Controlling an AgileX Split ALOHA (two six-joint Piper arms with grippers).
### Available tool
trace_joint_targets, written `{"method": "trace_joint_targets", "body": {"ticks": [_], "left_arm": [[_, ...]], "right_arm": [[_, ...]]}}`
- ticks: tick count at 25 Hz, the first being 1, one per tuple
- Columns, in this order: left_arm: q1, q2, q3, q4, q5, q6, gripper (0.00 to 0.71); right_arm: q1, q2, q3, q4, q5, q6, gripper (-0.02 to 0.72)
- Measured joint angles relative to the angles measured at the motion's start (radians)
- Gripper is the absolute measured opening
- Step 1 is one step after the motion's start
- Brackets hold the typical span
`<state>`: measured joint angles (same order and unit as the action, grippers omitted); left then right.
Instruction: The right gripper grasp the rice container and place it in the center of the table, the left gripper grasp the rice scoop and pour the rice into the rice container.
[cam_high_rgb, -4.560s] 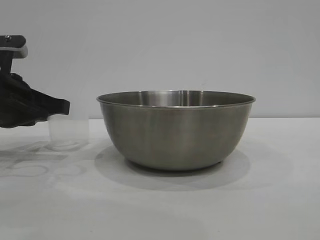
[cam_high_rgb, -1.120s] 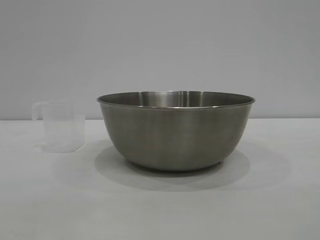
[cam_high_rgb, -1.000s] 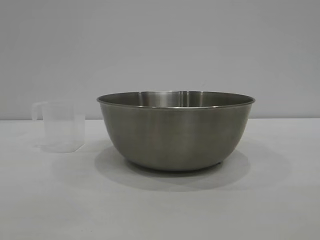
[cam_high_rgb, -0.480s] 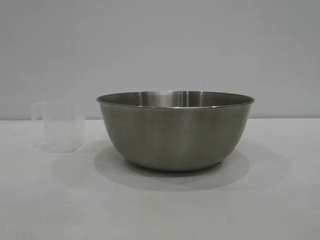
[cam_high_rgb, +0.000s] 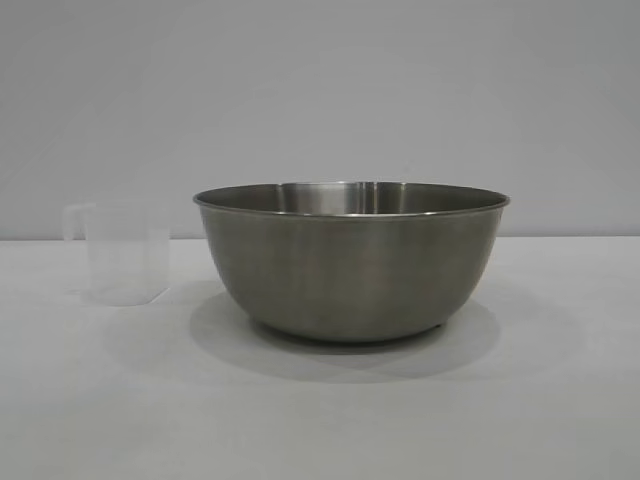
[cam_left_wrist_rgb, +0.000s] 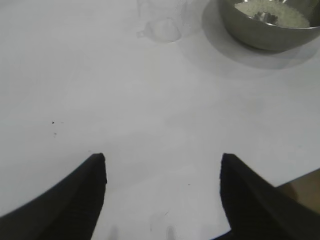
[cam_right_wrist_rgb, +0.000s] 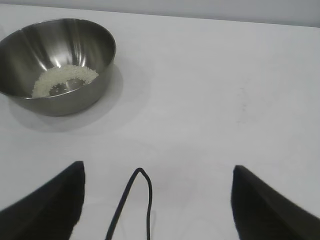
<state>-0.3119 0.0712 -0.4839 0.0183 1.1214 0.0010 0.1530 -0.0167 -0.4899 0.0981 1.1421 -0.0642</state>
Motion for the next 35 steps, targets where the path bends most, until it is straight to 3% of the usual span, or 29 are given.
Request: {"method": "trace_joint_targets", "body": {"ticks": [3,5,8,13,17,21,35], "left_arm": [[0.006,0.000,0.000,0.000,0.000,0.000,0.426],[0.043,0.000,0.000,0.000,0.000,0.000,0.426],[0.130,0.000,0.000,0.000,0.000,0.000,0.426],[0.315,0.000,0.000,0.000,0.000,0.000,0.426],[0.402,-0.019,0.000,0.000,0.000,0.000,0.426],[0.417,-0.084,0.000,0.000,0.000,0.000,0.426],[0.417,-0.088,0.000,0.000,0.000,0.000,0.426]], "right_arm": [[0.000,0.000,0.000,0.000,0.000,0.000,0.515],[0.000,0.000,0.000,0.000,0.000,0.000,0.515],[0.000,0.000,0.000,0.000,0.000,0.000,0.515],[-0.022,0.000,0.000,0.000,0.000,0.000,0.515],[-0.058,0.000,0.000,0.000,0.000,0.000,0.515],[-0.060,0.000,0.000,0.002,0.000,0.000,0.515],[-0.048,0.000,0.000,0.002,0.000,0.000,0.515]]}}
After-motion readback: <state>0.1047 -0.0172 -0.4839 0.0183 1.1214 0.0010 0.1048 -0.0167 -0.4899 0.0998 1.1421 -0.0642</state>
